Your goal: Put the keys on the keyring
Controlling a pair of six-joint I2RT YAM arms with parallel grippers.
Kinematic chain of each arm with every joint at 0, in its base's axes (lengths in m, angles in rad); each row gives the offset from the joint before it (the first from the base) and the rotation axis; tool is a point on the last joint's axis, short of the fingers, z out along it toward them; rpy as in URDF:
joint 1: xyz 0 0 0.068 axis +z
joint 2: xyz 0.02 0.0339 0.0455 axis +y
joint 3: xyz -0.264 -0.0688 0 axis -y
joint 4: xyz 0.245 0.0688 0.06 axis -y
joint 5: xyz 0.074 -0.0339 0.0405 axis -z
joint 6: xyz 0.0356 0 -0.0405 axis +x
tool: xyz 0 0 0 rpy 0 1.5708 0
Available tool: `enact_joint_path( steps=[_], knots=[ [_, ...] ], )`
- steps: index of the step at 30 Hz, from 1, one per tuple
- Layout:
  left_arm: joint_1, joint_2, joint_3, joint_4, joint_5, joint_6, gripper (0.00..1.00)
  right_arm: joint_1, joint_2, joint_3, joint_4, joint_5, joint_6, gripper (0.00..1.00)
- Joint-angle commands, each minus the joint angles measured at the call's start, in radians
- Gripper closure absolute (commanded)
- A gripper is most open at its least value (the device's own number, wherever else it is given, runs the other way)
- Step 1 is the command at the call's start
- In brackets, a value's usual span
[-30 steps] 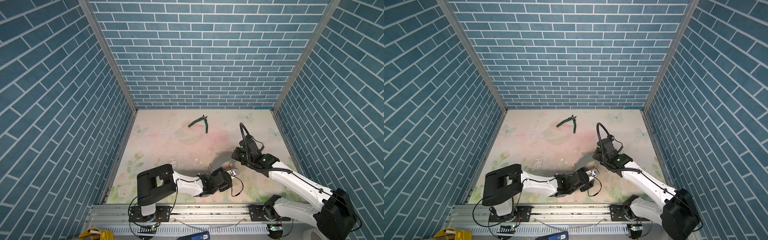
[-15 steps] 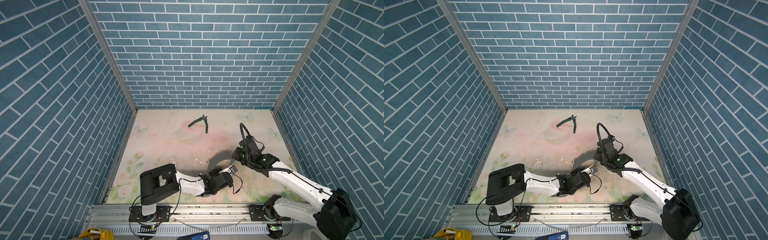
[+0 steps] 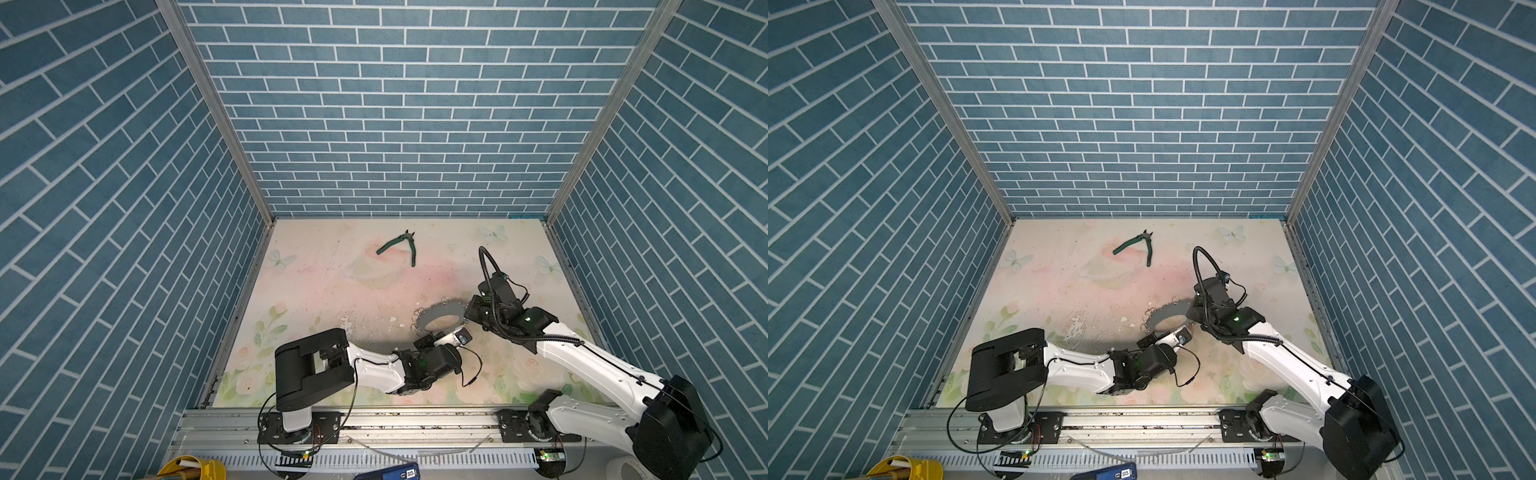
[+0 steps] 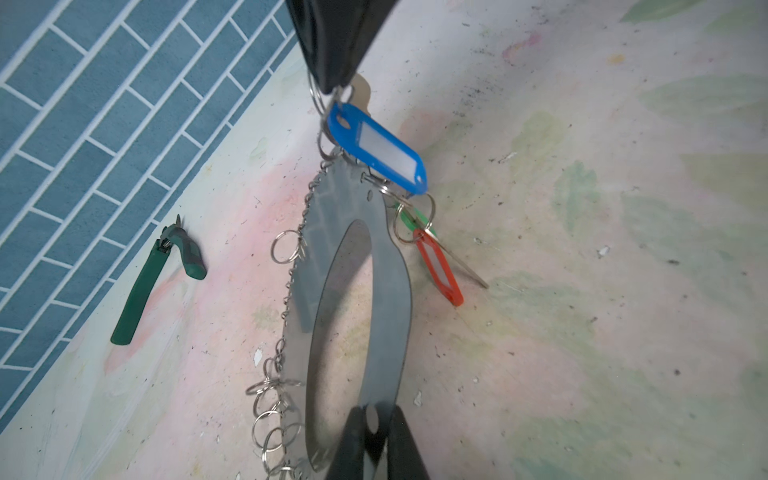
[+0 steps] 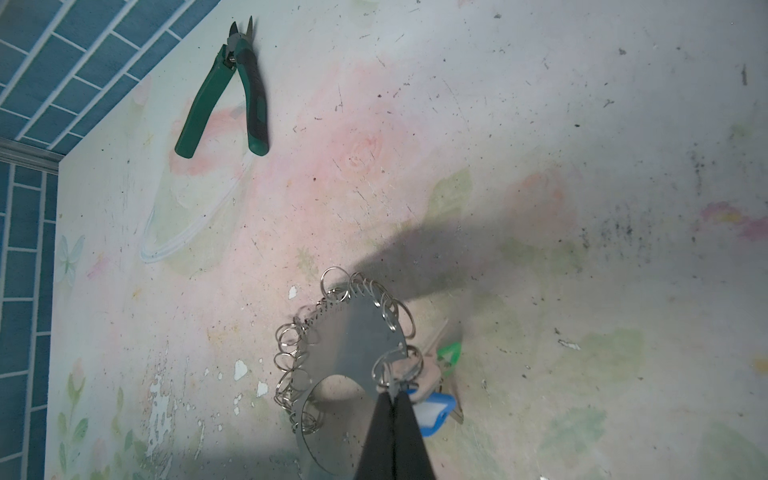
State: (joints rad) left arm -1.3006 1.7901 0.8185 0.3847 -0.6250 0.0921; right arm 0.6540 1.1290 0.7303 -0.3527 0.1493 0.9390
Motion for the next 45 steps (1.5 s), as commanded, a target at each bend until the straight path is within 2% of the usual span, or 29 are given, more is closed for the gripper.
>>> enact_joint_path(
  steps=[1,9,14,16,18,22,24,26,31,34,36,40,45],
  knots=[
    [0.019,-0.037,-0.022,0.028,-0.007,0.001,0.89,-0.004,0.006,0.032,-0.019,0.021,0.038,1.0],
    [0.076,-0.121,-0.043,0.0,0.139,-0.033,1.0,-0.023,0.011,0.016,-0.04,0.031,0.01,1.0],
    [0.132,-0.198,-0.073,-0.04,0.291,-0.064,1.0,-0.039,-0.004,0.019,-0.05,0.027,-0.051,0.99],
    [0.16,-0.222,-0.056,-0.108,0.412,-0.066,1.0,-0.043,-0.008,0.028,-0.058,0.037,-0.095,0.92],
    [0.18,-0.237,-0.013,-0.204,0.487,-0.08,1.0,-0.047,-0.02,0.037,-0.076,0.059,-0.138,0.85],
    [0.209,-0.294,0.039,-0.361,0.526,-0.105,1.0,-0.073,-0.078,0.05,-0.113,0.113,-0.235,0.61],
    [0.229,-0.331,0.075,-0.468,0.553,-0.106,1.0,-0.089,-0.116,0.053,-0.133,0.155,-0.287,0.52],
    [0.25,-0.366,0.122,-0.589,0.563,-0.102,1.0,-0.103,-0.16,0.046,-0.136,0.182,-0.343,0.47],
    [0.326,-0.373,0.318,-0.995,0.576,-0.114,1.0,-0.116,-0.244,0.022,-0.13,0.227,-0.441,0.46],
    [0.346,-0.306,0.458,-1.258,0.44,-0.116,1.0,-0.116,-0.272,0.001,-0.125,0.253,-0.45,0.45],
    [0.346,-0.258,0.555,-1.415,0.417,-0.096,1.0,-0.116,-0.287,-0.016,-0.119,0.256,-0.446,0.46],
    [0.348,-0.267,0.651,-1.52,0.47,-0.042,1.0,-0.117,-0.302,-0.043,-0.109,0.25,-0.439,0.46],
    [0.442,-0.245,0.752,-1.648,0.378,-0.07,1.0,-0.116,-0.324,-0.067,-0.106,0.251,-0.434,0.46]
  ],
)
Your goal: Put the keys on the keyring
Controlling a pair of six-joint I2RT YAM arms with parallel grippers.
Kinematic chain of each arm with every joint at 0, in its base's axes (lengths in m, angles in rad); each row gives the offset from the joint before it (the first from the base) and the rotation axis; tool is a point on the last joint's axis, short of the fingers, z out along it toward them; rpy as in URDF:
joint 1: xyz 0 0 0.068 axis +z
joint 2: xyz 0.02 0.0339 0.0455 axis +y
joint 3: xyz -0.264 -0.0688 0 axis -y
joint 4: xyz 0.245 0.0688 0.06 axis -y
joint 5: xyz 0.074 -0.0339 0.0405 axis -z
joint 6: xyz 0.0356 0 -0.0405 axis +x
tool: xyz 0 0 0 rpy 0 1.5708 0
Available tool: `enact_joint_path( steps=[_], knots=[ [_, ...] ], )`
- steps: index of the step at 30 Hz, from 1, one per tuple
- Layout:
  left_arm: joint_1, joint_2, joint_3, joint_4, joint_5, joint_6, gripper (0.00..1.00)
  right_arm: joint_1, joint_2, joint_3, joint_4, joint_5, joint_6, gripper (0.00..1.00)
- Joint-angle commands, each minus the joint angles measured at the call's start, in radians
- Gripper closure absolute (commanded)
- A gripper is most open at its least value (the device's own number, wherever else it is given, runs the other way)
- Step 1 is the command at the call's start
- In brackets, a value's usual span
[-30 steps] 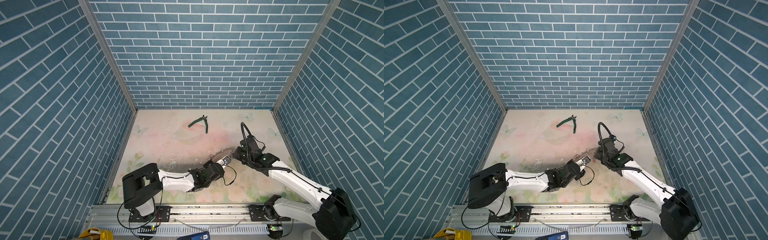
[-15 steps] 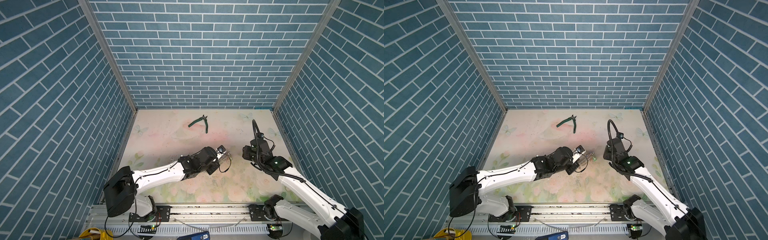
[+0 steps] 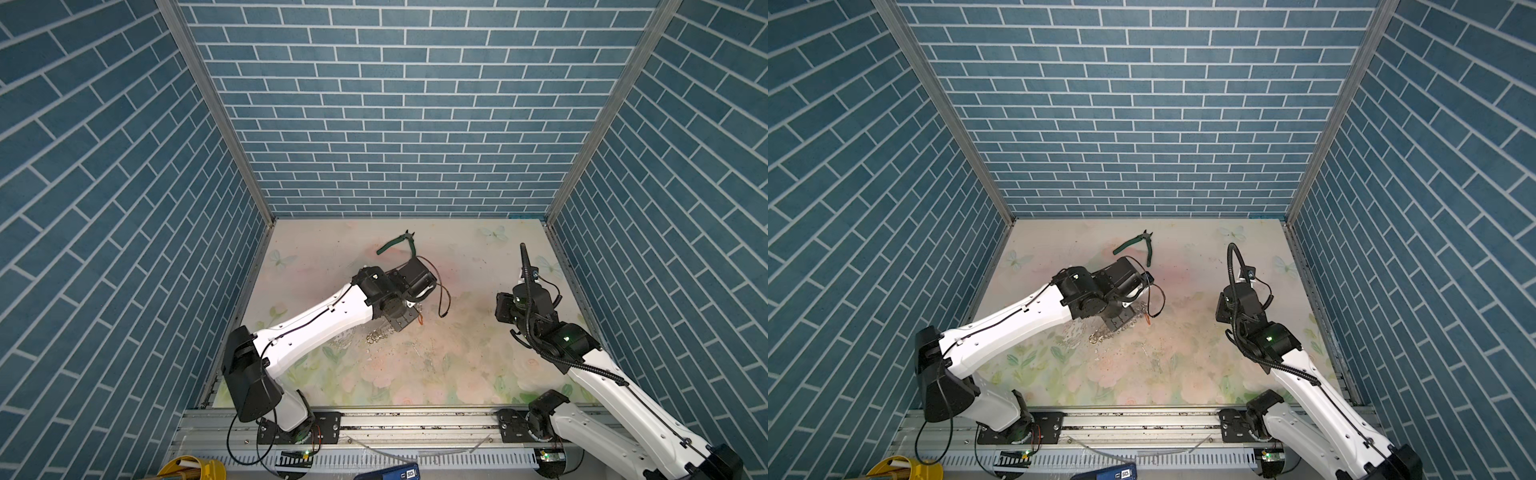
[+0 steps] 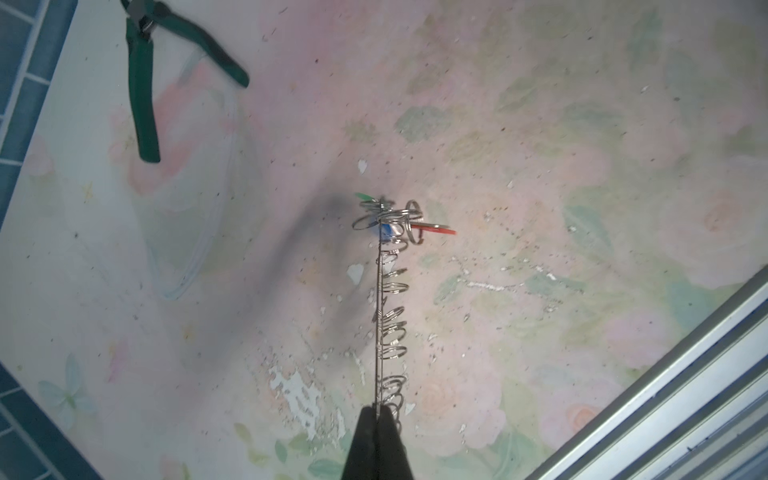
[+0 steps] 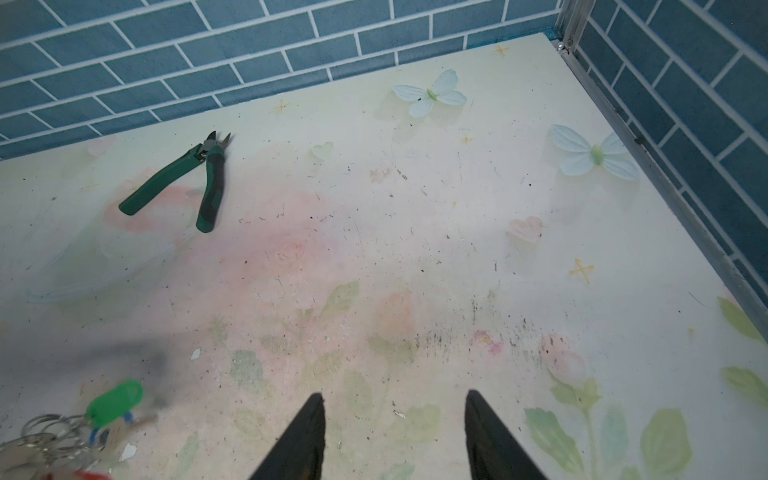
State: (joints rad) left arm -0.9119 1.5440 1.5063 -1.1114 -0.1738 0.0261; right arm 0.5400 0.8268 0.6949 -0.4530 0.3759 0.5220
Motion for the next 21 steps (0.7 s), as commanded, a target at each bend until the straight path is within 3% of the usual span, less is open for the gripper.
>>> enact_joint_path(
  steps=[1,5,10,15,18,21],
  knots=[
    [0.054,0.01,0.081,-0.16,-0.087,-0.006,1.0,-0.003,-0.026,-0.037,-0.003,0.023,-0.017,0.46],
    [0.068,0.042,0.105,-0.134,-0.187,-0.014,1.0,-0.003,-0.042,-0.05,-0.001,0.026,-0.017,0.46],
    [0.152,0.107,0.147,-0.103,-0.24,0.004,1.0,-0.003,-0.059,-0.053,-0.025,0.036,-0.026,0.45],
    [0.241,0.201,0.18,-0.058,-0.428,0.027,1.0,-0.003,-0.083,-0.069,-0.039,0.044,-0.031,0.45],
    [0.254,0.217,0.121,0.032,-0.452,0.047,1.0,-0.003,-0.093,-0.076,-0.05,0.054,-0.031,0.44],
    [0.253,0.191,0.02,0.115,-0.395,0.02,1.0,-0.004,-0.102,-0.081,-0.057,0.064,-0.037,0.44]
  ],
)
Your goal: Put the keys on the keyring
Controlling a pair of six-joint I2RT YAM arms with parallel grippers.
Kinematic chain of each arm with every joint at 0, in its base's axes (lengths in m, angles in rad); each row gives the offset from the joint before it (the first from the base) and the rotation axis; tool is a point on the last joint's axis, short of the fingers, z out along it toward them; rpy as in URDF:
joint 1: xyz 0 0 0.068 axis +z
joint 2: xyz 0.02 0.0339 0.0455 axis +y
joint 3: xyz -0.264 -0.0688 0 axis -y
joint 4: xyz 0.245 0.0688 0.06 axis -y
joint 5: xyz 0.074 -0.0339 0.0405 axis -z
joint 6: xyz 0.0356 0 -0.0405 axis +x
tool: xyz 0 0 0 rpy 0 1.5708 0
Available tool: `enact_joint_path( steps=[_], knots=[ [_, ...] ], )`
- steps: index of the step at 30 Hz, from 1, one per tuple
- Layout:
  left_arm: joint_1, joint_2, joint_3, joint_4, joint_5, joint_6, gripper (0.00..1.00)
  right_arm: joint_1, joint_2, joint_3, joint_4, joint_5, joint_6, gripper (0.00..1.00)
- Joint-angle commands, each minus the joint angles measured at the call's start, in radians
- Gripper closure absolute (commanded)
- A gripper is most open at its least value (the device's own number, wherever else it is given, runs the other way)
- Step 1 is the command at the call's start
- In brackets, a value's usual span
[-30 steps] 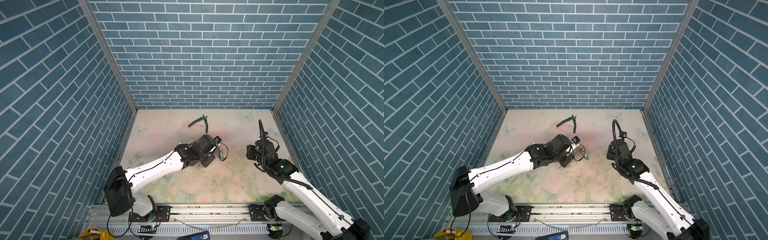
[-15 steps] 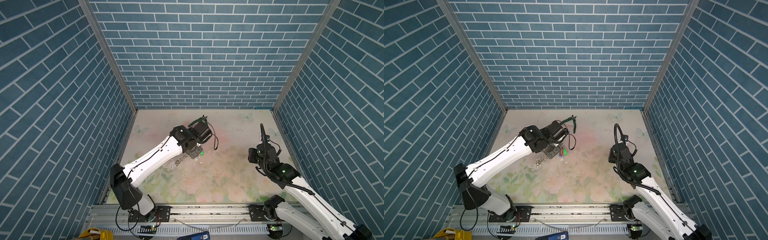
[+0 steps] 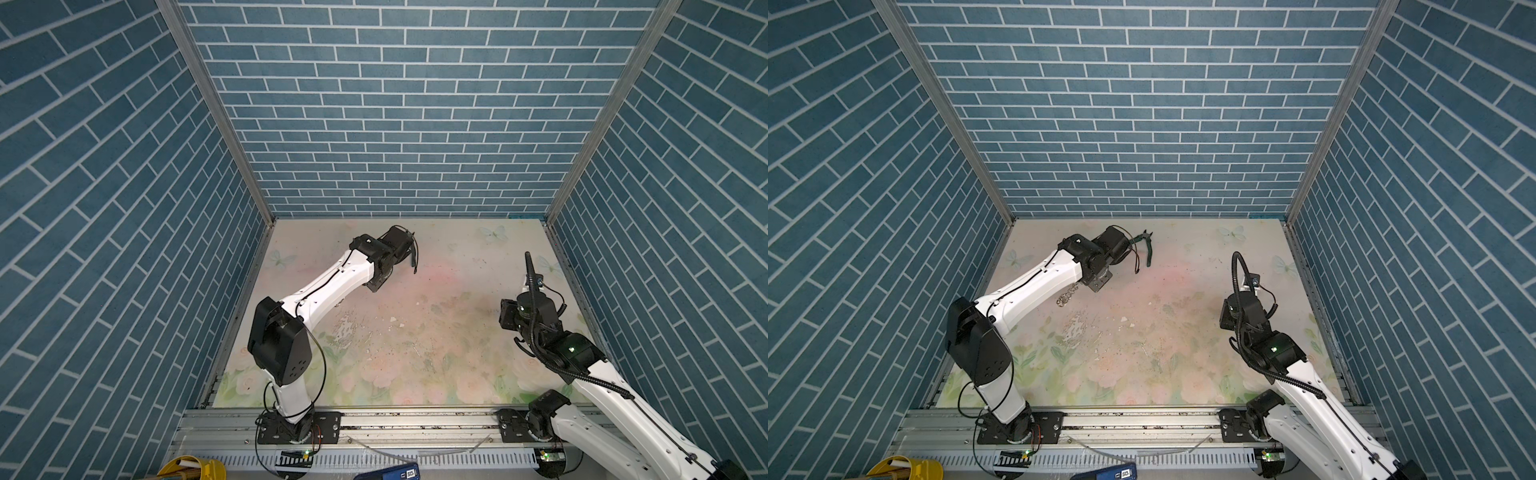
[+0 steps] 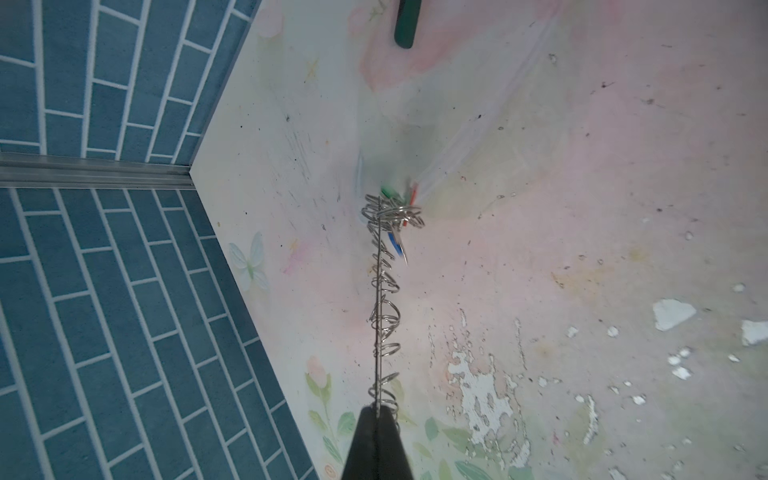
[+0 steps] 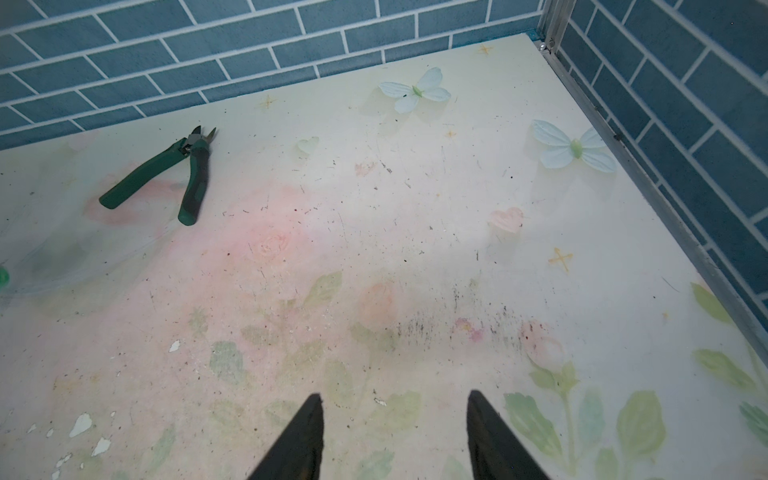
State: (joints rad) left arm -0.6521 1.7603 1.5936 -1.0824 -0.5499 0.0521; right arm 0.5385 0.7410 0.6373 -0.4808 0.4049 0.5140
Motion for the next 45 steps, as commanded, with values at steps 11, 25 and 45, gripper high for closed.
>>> enact_joint_path(
  steps=[11,25,45],
  knots=[
    [-0.128,-0.166,-0.44,0.156,0.047,-0.087,1.0,-0.003,0.031,-0.019,0.005,0.025,-0.046,0.44],
    [-0.242,-0.119,-0.269,0.086,0.041,-0.089,1.0,-0.004,0.046,0.005,0.004,0.019,-0.042,0.44],
    [-0.492,-0.026,-0.352,0.182,-0.028,0.062,1.0,-0.008,0.044,-0.001,0.01,0.049,-0.074,0.44]
  ],
)
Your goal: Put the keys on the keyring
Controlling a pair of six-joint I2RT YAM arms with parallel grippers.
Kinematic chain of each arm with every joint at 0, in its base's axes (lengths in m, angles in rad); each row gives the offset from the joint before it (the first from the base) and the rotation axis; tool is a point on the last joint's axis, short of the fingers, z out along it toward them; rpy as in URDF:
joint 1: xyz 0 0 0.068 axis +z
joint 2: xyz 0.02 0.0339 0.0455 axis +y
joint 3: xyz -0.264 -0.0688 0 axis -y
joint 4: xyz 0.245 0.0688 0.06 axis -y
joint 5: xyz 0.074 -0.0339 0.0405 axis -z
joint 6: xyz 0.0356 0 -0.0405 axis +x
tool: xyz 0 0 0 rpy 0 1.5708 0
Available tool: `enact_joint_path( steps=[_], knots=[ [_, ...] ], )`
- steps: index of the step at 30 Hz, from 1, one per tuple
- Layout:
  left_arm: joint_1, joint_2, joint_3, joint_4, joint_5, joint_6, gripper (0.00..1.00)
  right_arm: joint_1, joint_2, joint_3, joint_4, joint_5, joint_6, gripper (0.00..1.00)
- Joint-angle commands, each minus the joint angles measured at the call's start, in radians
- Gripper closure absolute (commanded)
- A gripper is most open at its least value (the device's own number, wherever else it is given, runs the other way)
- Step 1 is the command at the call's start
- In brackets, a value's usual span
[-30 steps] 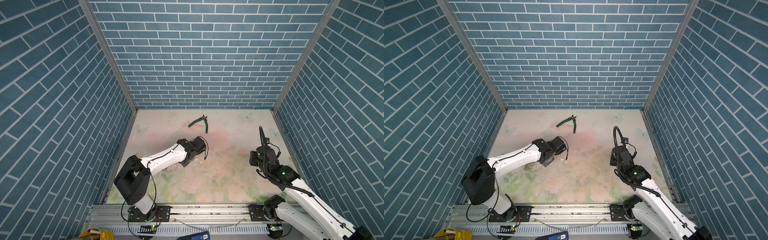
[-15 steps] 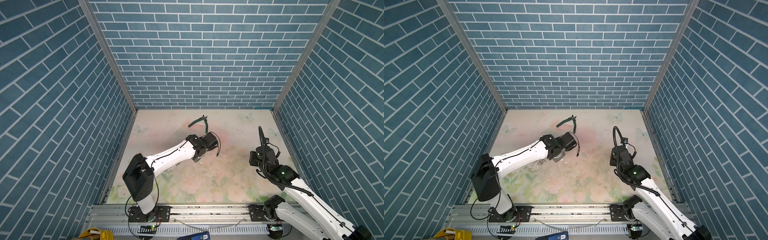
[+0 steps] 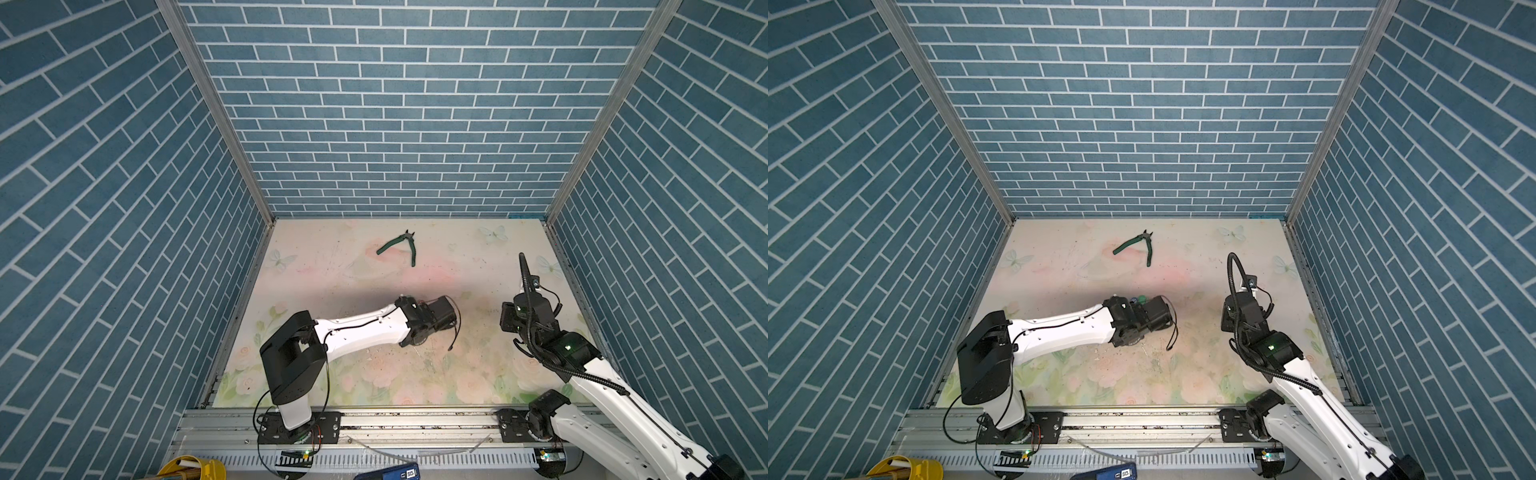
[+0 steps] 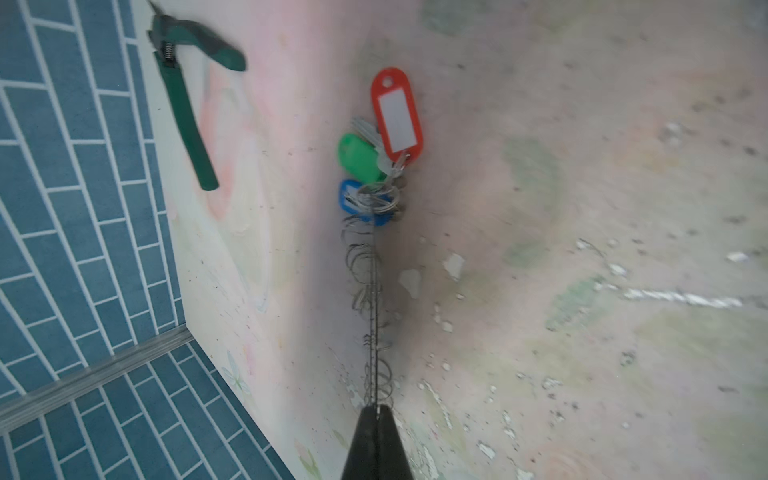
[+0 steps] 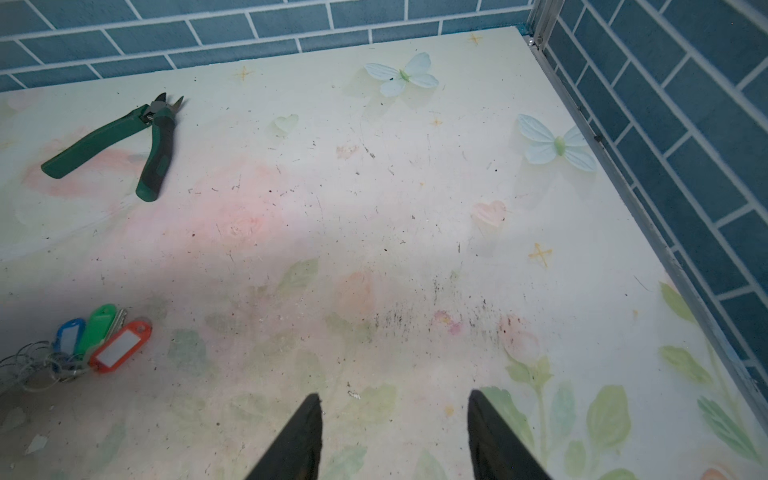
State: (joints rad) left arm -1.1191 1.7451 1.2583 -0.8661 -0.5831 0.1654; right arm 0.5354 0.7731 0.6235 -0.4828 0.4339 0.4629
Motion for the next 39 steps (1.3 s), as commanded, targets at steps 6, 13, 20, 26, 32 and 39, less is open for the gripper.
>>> enact_joint_path(
  steps=[6,13,20,26,32,39],
  knots=[
    [-0.041,-0.026,-0.055,-0.134,0.012,-0.185,0.99,-0.005,0.022,0.018,0.014,0.015,-0.022,0.44],
    [-0.08,-0.121,-0.14,-0.087,0.117,-0.236,0.69,-0.006,0.011,0.022,-0.007,0.026,-0.02,0.44],
    [-0.071,-0.401,-0.27,0.137,0.141,-0.212,0.37,-0.028,0.082,0.099,-0.105,0.092,-0.035,0.41],
    [0.148,-0.568,-0.368,0.332,-0.056,-0.243,0.07,-0.118,0.198,0.152,-0.092,0.15,-0.051,0.33],
    [0.383,-0.687,-0.647,0.899,-0.133,0.04,0.0,-0.193,0.273,0.013,0.321,0.225,-0.256,0.31],
    [0.709,-0.484,-0.845,1.35,0.005,0.093,0.0,-0.242,0.48,-0.169,0.915,0.203,-0.485,0.27]
  ],
)
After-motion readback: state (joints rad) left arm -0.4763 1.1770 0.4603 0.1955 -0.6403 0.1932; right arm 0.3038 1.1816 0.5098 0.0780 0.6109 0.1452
